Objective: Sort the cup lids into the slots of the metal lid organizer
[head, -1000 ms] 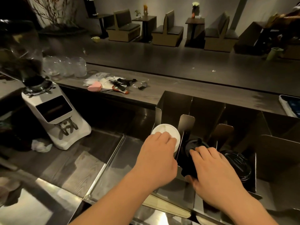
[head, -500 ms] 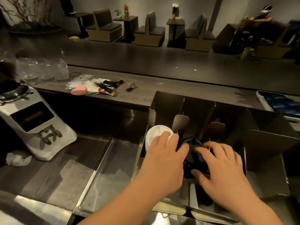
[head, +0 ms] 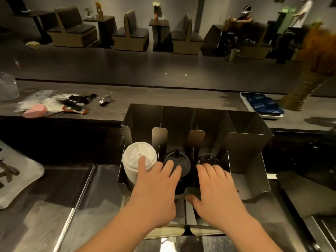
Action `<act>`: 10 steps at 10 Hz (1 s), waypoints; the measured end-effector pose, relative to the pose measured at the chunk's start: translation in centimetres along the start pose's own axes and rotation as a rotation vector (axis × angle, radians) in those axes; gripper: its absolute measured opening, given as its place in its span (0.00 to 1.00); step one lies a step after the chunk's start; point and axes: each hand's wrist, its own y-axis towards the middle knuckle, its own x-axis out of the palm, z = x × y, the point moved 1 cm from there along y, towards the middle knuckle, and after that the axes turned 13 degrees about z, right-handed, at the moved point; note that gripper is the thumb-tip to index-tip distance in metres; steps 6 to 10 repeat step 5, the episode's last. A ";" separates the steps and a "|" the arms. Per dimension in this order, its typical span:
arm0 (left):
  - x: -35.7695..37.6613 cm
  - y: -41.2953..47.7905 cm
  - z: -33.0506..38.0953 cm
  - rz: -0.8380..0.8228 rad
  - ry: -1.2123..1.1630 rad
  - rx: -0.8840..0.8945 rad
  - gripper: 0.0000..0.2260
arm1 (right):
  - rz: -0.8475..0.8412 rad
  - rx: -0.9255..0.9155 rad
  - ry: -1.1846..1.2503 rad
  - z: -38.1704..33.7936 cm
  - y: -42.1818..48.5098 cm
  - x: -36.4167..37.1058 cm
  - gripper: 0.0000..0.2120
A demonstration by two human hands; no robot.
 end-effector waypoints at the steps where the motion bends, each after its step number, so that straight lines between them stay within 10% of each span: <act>1: -0.1 0.0 0.0 -0.017 0.001 0.003 0.36 | 0.006 -0.003 -0.014 0.6 -0.1 0.5 0.39; 10: -0.7 0.7 -1.0 0.011 -0.120 0.010 0.29 | 0.075 -0.014 0.022 0.9 1.2 0.0 0.28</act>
